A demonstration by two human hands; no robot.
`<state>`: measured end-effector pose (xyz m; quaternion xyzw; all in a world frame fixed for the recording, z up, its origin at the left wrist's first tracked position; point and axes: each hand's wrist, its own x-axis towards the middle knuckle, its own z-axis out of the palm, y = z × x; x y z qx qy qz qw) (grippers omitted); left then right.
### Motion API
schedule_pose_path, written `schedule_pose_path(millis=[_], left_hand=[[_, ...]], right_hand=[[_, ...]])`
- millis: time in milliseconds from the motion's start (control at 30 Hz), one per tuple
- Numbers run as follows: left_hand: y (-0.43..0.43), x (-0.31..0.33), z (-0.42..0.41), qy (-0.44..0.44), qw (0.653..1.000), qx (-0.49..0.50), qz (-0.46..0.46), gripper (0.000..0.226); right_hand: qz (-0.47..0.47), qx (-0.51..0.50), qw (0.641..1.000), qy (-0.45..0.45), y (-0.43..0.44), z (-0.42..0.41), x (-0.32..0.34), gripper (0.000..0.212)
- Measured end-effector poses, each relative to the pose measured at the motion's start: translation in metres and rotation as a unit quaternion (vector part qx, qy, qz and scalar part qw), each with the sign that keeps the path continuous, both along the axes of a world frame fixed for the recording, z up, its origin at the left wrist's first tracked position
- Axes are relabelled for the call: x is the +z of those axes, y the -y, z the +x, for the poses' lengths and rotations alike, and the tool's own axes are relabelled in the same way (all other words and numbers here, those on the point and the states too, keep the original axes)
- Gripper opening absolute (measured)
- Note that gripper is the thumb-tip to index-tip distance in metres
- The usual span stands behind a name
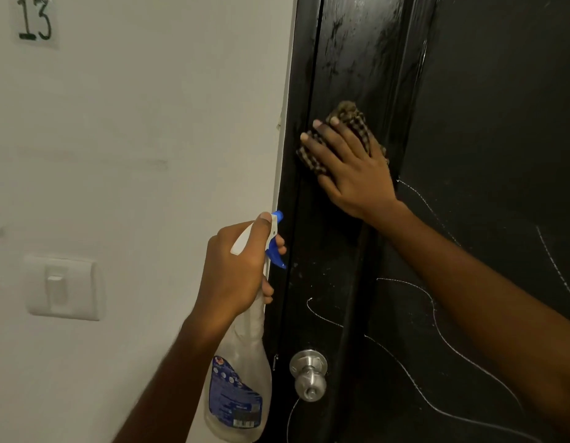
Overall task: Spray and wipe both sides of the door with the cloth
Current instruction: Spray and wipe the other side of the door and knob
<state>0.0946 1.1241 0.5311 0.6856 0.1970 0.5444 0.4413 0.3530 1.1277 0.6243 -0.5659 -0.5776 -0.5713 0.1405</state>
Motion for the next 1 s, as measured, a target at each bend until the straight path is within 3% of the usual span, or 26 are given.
schedule_pose_path(millis=[100,167,300,433,500,600,733,833,1000], left_hand=[[-0.001,0.000,0.000,-0.006,1.000,0.002,0.026,0.035],[-0.001,-0.001,0.002,0.008,1.000,-0.013,0.012,0.044],[-0.004,-0.003,0.002,0.022,1.000,-0.010,0.005,0.047],[-0.009,-0.006,0.004,0.023,0.999,-0.038,0.008,0.050],[-0.009,-0.006,0.005,0.023,0.999,-0.036,0.014,0.051],[-0.007,-0.004,0.005,0.030,0.999,-0.037,0.002,0.044],[-0.006,-0.001,0.004,0.037,0.998,-0.049,-0.021,0.044],[-0.004,0.000,0.003,0.036,0.997,-0.061,-0.038,0.046],[-0.008,-0.004,0.003,0.015,0.998,-0.050,-0.019,0.047]], right_hand=[[0.069,0.015,0.993,-0.090,-0.020,-0.027,-0.026,0.062],[0.054,0.027,0.994,-0.094,-0.028,-0.034,-0.074,0.063],[-0.069,0.003,0.997,0.043,-0.009,-0.013,-0.171,0.071],[-0.164,0.002,0.972,0.168,0.015,0.027,-0.161,0.062],[-0.146,0.007,0.978,0.149,0.021,0.035,-0.125,0.063],[-0.022,0.011,0.998,0.056,0.022,0.031,-0.054,0.065],[0.117,0.001,0.990,-0.085,0.003,0.002,-0.004,0.061],[0.144,0.005,0.984,-0.103,-0.012,-0.009,-0.046,0.061],[0.001,0.041,0.998,-0.047,0.005,0.004,-0.173,0.060]])
